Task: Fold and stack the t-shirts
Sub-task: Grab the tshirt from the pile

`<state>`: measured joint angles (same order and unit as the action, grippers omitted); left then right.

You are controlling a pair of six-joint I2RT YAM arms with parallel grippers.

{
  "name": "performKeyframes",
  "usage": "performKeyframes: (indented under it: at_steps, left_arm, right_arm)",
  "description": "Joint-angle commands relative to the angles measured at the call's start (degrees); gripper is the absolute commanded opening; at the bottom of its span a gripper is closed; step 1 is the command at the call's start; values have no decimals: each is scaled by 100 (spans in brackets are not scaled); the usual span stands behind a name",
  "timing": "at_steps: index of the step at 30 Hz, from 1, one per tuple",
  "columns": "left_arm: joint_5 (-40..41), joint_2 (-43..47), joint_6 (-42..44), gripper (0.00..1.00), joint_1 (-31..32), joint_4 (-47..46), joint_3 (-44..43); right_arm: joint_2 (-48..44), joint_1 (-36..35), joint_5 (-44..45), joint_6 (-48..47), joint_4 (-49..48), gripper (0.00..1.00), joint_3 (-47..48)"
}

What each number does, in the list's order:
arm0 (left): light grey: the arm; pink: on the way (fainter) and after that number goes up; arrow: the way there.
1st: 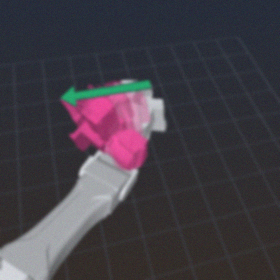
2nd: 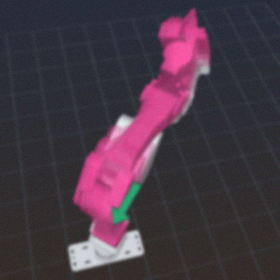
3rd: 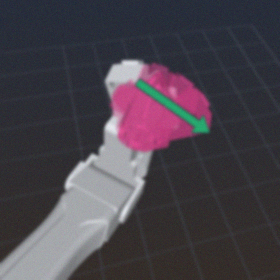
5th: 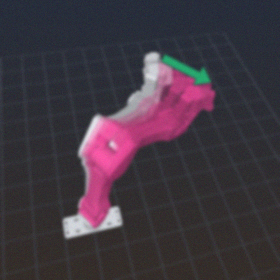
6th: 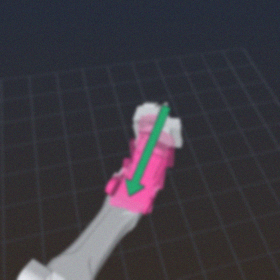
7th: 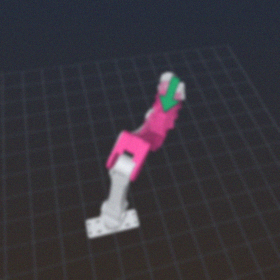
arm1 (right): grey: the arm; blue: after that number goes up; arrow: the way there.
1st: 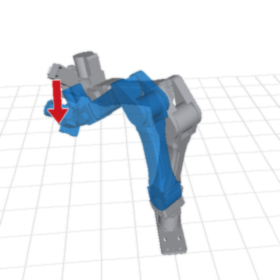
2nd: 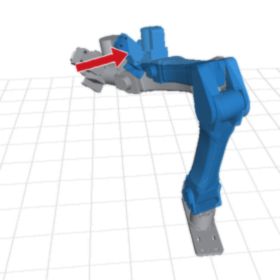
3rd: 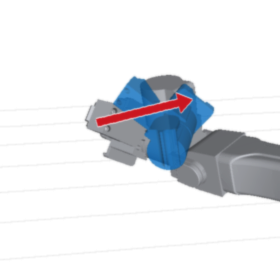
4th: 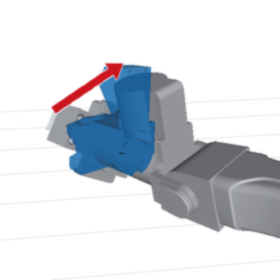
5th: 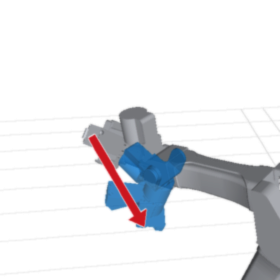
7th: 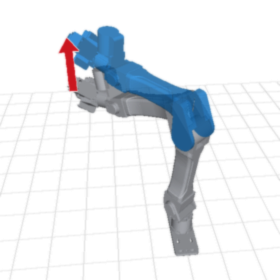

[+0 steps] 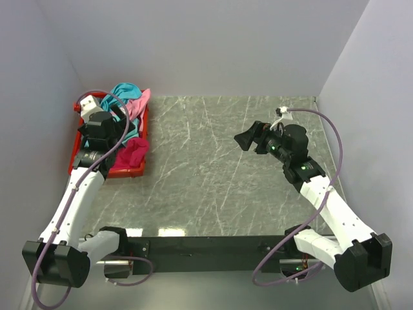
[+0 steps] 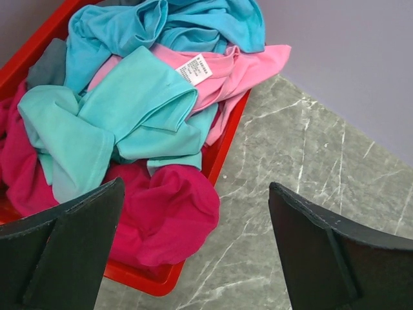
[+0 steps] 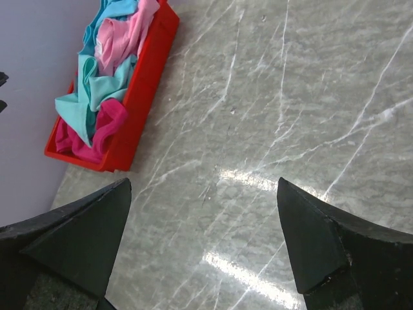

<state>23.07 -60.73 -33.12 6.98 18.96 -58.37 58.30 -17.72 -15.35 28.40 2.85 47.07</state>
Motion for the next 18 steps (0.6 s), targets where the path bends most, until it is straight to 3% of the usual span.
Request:
performKeyframes:
  at_steps: [1, 10, 18]
  left_arm:
    - [180, -53, 51, 99, -13, 178, -333]
    - [-311, -53, 61, 99, -13, 151, -9]
    - [-233, -650, -256, 99, 22, 1126, 62]
  right_arm:
    - [-144, -127, 340, -186, 40, 100, 250]
    - [-540, -153, 366, -133, -259, 100, -137]
    - [-443, -171, 331, -133, -171, 99, -49]
